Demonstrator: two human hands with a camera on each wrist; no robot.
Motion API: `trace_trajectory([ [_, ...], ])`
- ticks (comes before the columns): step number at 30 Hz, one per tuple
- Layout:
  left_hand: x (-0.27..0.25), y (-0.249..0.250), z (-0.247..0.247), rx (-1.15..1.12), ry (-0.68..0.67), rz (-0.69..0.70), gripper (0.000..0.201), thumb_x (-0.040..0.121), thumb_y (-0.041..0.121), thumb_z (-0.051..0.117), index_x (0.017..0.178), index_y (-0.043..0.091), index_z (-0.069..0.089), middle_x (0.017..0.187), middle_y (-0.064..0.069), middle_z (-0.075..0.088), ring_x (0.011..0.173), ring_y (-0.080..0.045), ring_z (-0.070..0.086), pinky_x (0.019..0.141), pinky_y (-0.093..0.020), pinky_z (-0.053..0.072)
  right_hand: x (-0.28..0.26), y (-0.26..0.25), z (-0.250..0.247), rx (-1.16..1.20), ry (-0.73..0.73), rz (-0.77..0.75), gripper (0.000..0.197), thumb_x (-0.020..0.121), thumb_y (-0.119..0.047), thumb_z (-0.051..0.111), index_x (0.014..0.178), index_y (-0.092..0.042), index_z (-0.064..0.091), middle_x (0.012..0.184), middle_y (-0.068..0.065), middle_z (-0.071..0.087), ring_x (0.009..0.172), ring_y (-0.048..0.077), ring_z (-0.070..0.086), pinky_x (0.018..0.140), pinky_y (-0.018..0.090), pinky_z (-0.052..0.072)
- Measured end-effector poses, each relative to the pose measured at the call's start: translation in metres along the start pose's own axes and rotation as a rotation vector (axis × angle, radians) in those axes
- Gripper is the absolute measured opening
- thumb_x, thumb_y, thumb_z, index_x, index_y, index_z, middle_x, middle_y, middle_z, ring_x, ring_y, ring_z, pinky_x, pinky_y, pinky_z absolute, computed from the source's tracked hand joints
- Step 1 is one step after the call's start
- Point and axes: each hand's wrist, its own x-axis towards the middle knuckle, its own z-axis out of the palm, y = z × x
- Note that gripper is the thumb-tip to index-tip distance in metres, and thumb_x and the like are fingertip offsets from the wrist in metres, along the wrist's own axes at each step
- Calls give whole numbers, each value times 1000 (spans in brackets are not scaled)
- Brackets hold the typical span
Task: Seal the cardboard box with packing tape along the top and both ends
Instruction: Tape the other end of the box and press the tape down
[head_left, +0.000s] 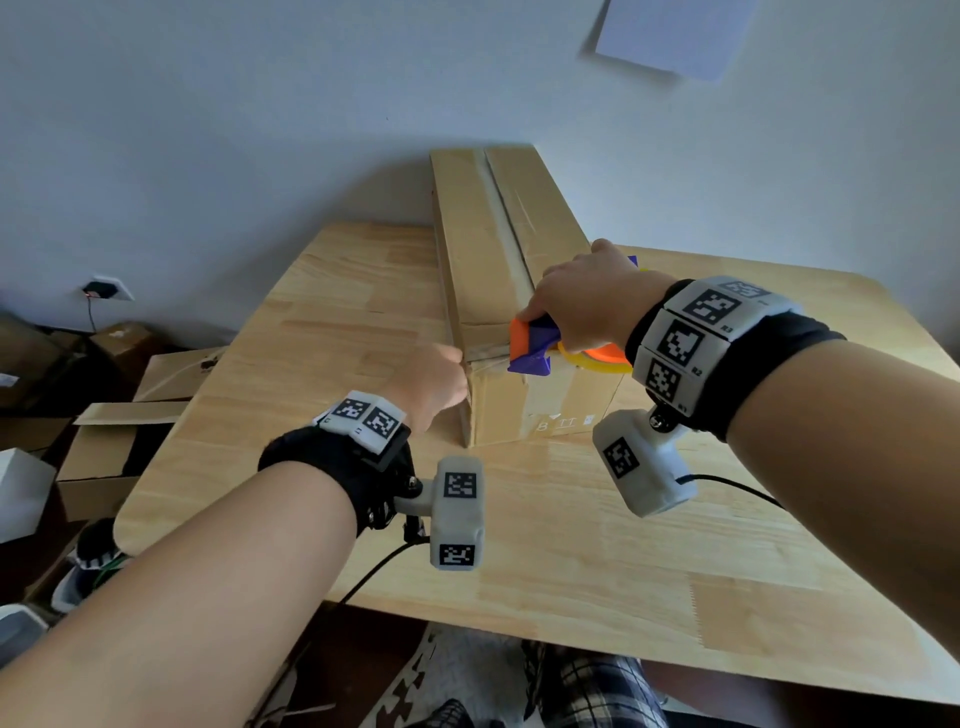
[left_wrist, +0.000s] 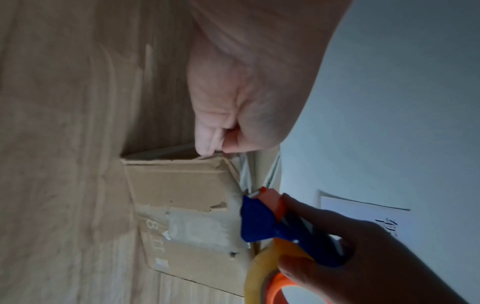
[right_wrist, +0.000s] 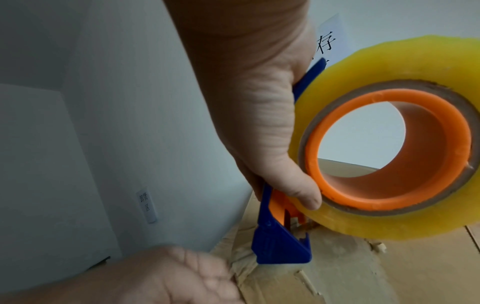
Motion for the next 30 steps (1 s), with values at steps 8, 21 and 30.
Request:
trace_trajectory([
  [8, -5, -31, 0, 552, -194, 31, 68, 93, -1, 35, 151, 15, 5, 156, -11, 20, 138, -27, 29, 103, -35, 30, -3, -4, 5, 25, 38, 22, 31, 87, -31, 53, 116, -38, 58, 101, -3, 60, 82, 22, 51, 77, 34, 32],
  [21, 15, -13, -18, 891, 156, 783, 41, 89, 27, 62, 125, 9, 57, 100, -11, 65, 86, -24, 60, 72, -26, 40, -3, -3, 5, 14, 39, 11, 30, 88, -34, 53, 117, -37, 57, 102, -3, 60, 86, 21, 54, 77, 35, 33],
  [30, 21, -25, -3, 1171, 222, 809, 61, 51, 33, 90, 93, 6, 56, 104, -16, 61, 87, -36, 62, 69, -41, 51, -2, -1, 4, 18, 53, -2, 31, 89, -35, 52, 120, -38, 56, 103, -3, 59, 94, 23, 57, 76, 34, 33],
])
